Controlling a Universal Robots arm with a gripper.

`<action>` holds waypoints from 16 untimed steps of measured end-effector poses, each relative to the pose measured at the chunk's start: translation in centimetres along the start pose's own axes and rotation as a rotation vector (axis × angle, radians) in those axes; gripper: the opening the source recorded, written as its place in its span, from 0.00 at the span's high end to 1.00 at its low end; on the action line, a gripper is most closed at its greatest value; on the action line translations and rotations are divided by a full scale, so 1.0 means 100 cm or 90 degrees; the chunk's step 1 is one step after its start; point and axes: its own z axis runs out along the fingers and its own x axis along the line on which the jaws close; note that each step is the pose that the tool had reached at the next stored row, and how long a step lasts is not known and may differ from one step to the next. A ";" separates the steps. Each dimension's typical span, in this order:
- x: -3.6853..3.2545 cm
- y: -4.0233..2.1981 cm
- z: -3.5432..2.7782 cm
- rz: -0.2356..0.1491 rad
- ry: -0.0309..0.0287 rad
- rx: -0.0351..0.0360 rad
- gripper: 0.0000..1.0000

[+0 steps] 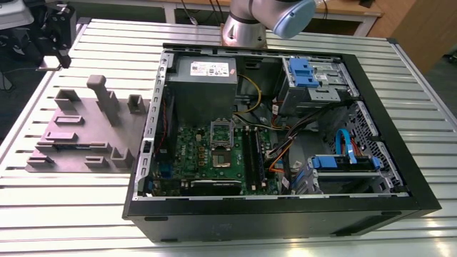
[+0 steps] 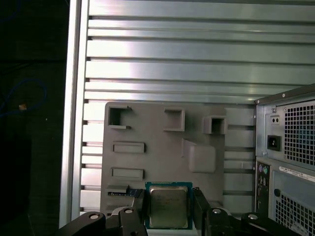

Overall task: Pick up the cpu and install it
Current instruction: 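Pick up the cpu and move it towards the insertion slot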

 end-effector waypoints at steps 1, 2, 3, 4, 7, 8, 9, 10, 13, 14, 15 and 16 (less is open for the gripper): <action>-0.0009 0.0000 0.0000 0.000 0.0000 0.0000 0.53; -0.0017 0.0000 0.0000 0.000 0.0000 0.0000 0.53; -0.0026 0.0000 0.0000 0.000 0.0000 0.0000 0.53; -0.0035 -0.0001 0.0000 0.000 0.0000 0.0000 0.53; -0.0066 -0.0001 -0.0001 0.000 0.0000 0.0000 0.53; -0.0076 -0.0001 -0.0001 0.000 0.0000 0.0000 0.53; -0.0086 -0.0002 -0.0001 0.000 0.0000 0.0000 0.53; -0.0096 -0.0001 -0.0001 0.000 0.0000 0.0000 0.53; -0.0127 -0.0002 -0.0001 0.000 0.0000 0.0000 0.53; -0.0137 -0.0002 -0.0002 0.000 0.0000 0.0000 0.53; -0.0147 -0.0002 -0.0002 0.000 0.0000 0.0000 0.53; -0.0156 -0.0002 -0.0002 0.000 0.0000 0.0000 0.53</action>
